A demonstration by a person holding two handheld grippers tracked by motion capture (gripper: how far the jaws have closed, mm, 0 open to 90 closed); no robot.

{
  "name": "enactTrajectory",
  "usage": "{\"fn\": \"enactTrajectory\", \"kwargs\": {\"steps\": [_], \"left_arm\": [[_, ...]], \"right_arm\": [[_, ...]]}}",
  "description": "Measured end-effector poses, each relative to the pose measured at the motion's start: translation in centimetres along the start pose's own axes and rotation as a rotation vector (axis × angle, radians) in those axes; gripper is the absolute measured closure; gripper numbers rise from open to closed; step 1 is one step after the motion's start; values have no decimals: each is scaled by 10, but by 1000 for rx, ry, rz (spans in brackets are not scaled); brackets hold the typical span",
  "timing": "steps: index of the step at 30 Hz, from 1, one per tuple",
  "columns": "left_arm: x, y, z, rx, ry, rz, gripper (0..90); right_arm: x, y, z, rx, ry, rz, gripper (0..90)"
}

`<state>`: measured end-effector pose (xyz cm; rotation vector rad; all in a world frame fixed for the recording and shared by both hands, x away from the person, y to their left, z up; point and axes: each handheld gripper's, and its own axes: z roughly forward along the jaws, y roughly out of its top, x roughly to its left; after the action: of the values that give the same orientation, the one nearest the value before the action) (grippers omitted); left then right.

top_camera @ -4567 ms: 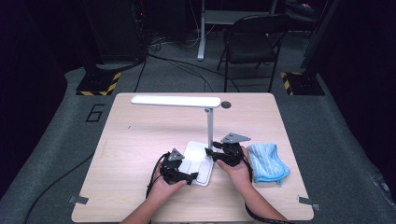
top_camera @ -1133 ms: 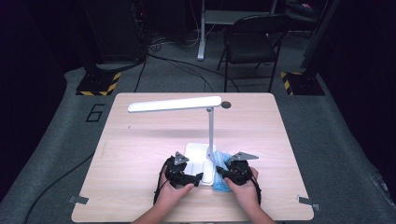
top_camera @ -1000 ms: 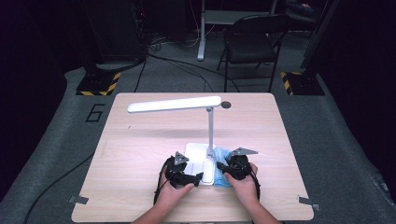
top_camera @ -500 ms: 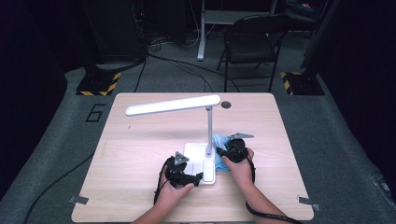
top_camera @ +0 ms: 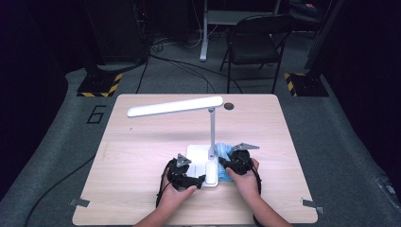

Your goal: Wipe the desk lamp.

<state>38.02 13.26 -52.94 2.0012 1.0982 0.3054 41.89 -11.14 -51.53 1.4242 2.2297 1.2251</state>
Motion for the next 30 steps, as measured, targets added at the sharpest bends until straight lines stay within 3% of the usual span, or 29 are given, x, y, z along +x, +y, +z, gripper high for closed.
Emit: {"fn": "enactTrajectory", "kwargs": {"steps": [8,13,16,23,26,30], "left_arm": [[-1,1,1,0,10,-4,0],[-1,1,2,-7,14,-21,0],[-1,1,2,-7,14,-20,0],[-1,1,2,-8,14,-19,0],[-1,1,2,-8,14,-19,0],[-1,1,2,-8,14,-19,0]], "right_arm": [[19,-28,-25,7,51,-1,648],[20,-36,-34,20,105,5,648],[12,-34,-36,31,145,56,654],[6,-24,-28,12,116,83,655],[6,-21,-23,-2,94,48,655],[1,-16,-19,-9,83,54,655]]}}
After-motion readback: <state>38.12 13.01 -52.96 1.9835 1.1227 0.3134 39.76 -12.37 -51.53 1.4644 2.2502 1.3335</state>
